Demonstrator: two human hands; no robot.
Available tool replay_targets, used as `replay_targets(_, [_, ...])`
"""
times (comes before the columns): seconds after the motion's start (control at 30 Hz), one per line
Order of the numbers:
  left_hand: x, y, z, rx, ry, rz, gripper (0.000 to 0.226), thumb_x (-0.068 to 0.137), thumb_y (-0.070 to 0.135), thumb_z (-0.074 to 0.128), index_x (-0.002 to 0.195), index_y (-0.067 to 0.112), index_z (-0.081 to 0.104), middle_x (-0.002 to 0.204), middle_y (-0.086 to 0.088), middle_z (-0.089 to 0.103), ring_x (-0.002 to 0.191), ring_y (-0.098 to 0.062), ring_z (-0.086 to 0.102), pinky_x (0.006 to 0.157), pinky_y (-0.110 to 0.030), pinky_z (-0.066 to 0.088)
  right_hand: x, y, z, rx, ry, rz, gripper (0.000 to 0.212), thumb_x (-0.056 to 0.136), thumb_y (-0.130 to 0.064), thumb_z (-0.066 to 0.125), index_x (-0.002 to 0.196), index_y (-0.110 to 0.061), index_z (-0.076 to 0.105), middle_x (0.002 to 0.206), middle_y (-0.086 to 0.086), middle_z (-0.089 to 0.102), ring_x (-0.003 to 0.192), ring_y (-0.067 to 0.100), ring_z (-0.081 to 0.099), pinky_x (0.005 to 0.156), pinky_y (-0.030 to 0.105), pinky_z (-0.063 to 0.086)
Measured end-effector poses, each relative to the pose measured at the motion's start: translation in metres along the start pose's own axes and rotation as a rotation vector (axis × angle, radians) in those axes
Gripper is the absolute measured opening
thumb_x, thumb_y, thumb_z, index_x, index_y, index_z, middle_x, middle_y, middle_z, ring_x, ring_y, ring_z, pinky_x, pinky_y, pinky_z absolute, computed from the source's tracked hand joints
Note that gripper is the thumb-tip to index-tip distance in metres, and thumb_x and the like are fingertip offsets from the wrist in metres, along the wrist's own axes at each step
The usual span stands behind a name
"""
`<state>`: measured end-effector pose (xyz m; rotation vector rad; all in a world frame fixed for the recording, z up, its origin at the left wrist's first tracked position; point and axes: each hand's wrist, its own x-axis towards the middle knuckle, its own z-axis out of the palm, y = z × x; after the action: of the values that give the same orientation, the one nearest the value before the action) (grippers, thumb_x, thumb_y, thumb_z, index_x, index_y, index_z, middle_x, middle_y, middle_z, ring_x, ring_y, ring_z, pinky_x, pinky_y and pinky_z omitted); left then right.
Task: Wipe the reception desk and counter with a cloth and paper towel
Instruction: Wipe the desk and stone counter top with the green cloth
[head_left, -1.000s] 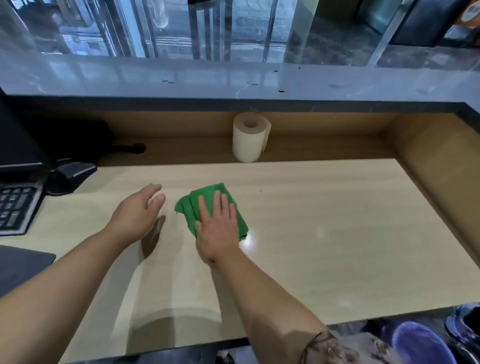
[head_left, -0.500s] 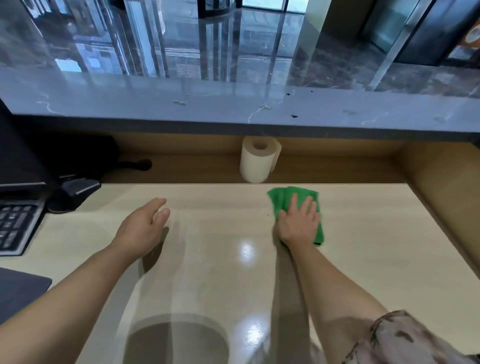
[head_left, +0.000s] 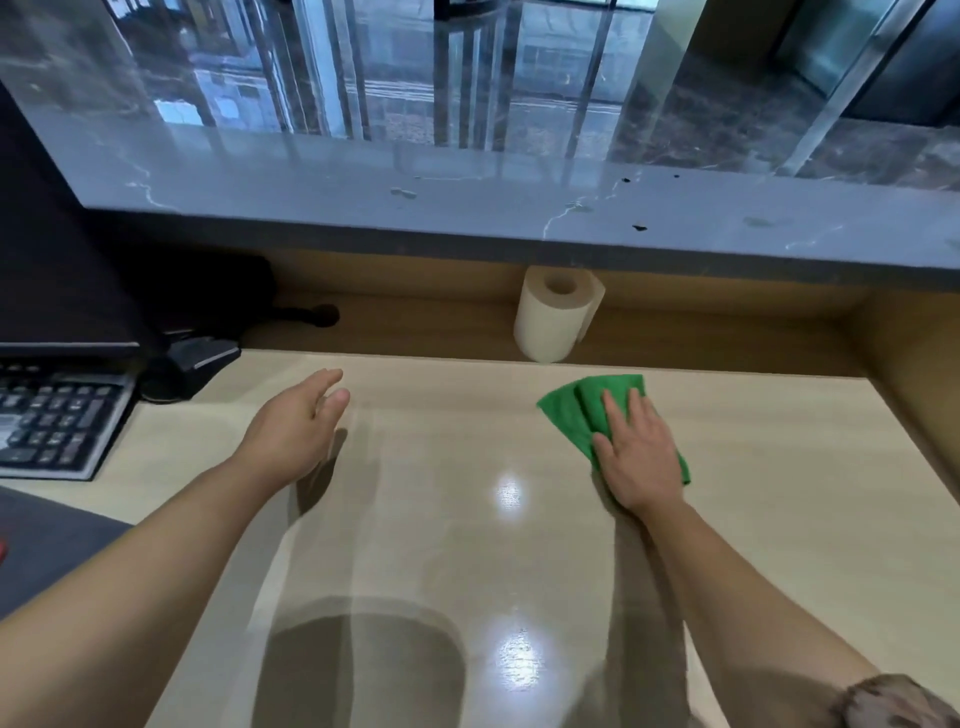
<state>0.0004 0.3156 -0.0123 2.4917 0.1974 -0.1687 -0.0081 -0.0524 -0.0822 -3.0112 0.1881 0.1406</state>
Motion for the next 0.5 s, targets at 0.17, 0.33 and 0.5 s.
replay_targets(0.17, [-0.012,-0.036,-0.014,-0.020,0.030,-0.039,0.045,0.100,0.036,0.041,0.142,0.019,0.045,0.146,-0.003,0.048,0.134,-0.024,0.043,0.111,-0.038,0.033,0.002,-0.011,0.005,0.024,0.009,0.287,0.061,0.101,-0.036,0.030,0.156,-0.020,0.008,0.161,0.018,0.003,0.148,0.033,0.003,0.119,0.043,0.009])
replay_targets(0.33, [-0.026,-0.065,-0.030,-0.056,0.053,-0.090,0.045,0.100,0.036,0.041,0.143,0.021,0.044,0.144,-0.003,0.049,0.133,-0.024,0.044,0.107,-0.036,0.033,-0.018,-0.165,0.026,0.038,-0.019,-0.002,0.060,0.102,-0.038,0.026,0.155,-0.023,0.002,0.161,0.017,-0.005,0.149,0.032,-0.004,0.120,0.044,0.000])
replay_targets(0.5, [-0.037,-0.092,-0.044,-0.066,0.075,-0.080,0.045,0.100,0.034,0.044,0.142,0.019,0.045,0.142,-0.005,0.051,0.130,-0.024,0.047,0.105,-0.035,0.035,-0.057,-0.292,0.043,-0.014,-0.143,-0.405,0.060,0.103,-0.043,0.021,0.154,-0.027,-0.007,0.159,0.014,-0.018,0.147,0.031,-0.019,0.120,0.045,-0.008])
